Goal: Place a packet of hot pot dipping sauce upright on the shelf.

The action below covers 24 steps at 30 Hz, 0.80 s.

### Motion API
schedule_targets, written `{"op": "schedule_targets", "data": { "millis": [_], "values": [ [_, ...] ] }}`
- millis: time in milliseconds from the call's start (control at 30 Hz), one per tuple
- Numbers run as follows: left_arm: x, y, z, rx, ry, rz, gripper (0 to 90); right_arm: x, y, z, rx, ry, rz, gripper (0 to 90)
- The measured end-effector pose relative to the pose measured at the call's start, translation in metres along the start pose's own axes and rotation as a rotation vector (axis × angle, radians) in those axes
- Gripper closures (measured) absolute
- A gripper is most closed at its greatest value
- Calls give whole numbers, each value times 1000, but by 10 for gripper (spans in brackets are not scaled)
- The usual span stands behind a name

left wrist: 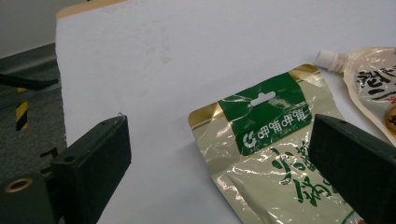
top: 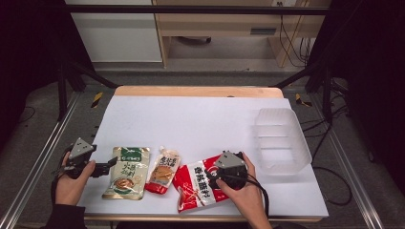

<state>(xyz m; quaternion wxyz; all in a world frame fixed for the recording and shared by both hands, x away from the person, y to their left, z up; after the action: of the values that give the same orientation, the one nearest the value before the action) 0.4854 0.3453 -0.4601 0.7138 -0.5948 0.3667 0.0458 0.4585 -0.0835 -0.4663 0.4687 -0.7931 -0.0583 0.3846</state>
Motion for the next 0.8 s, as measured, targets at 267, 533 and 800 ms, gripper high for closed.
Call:
{"op": "schedule_targets", "data": {
  "millis": [267,533,800],
  "values": [
    [-3,-1,10,-2,21,-11,58,-6,8,-1,6,28,9,119],
    [6,0,11,45,36,35,87,-8,10,-2,9,32,1,118],
    [21,1,11,86,70,87,125,-4,11,-1,0,22,16,118]
  ]
}}
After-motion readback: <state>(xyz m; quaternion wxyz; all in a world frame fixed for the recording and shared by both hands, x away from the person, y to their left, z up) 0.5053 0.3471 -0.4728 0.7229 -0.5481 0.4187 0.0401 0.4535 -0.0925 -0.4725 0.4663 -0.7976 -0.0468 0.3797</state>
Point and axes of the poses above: each handheld gripper's, and its own axes: x roughly forward along the jaws, y roughly out of its underside, z roughly to its left, the point moved 4 cm from there along x, roughly forward along the jaws, and after that the axes turned 3 degrees about -x, right-handed, at the moved point
